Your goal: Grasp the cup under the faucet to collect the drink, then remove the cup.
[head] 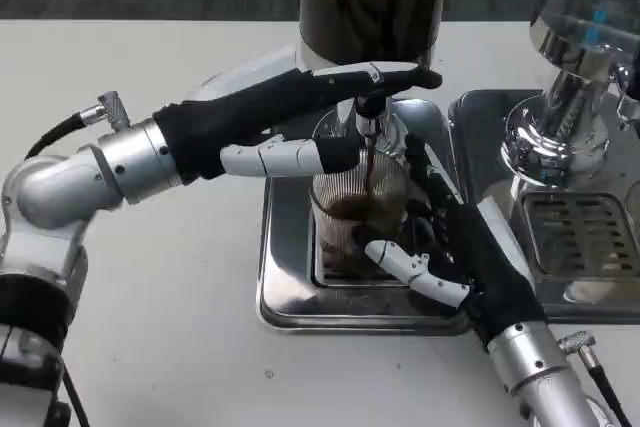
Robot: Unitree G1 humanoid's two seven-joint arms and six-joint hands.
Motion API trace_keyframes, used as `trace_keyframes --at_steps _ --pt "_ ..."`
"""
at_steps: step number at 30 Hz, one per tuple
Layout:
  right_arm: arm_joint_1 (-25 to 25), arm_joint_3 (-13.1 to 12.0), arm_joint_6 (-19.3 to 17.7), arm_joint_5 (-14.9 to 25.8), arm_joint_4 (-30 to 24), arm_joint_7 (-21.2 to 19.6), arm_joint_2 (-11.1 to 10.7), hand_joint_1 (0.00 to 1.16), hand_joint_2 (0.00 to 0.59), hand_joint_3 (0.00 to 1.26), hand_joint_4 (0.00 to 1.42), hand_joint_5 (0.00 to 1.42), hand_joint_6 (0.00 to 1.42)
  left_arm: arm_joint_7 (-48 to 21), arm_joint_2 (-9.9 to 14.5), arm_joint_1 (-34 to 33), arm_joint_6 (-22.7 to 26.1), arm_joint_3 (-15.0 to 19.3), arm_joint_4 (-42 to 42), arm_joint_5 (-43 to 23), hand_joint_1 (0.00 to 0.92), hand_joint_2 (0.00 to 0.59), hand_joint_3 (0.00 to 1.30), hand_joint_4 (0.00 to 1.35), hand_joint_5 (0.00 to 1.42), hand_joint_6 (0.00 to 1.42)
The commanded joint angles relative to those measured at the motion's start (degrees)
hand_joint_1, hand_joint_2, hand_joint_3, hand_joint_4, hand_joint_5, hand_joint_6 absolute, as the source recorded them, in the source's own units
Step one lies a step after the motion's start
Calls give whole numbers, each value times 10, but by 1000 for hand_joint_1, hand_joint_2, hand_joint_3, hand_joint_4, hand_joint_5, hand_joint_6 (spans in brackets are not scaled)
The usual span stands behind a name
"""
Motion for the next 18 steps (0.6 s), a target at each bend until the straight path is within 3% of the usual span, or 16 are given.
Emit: trace_keyframes --at_steps 1,18 --pt "-5 -4 -13 5 2 2 2 632 220 10 2 0 125 -21 3 23 22 -1 11 7 0 68 169 80 79 19" --pt "-8 -4 -16 5 11 0 5 629 221 14 2 3 128 -57 -7 14 50 56 -26 -64 0 68 169 71 90 48"
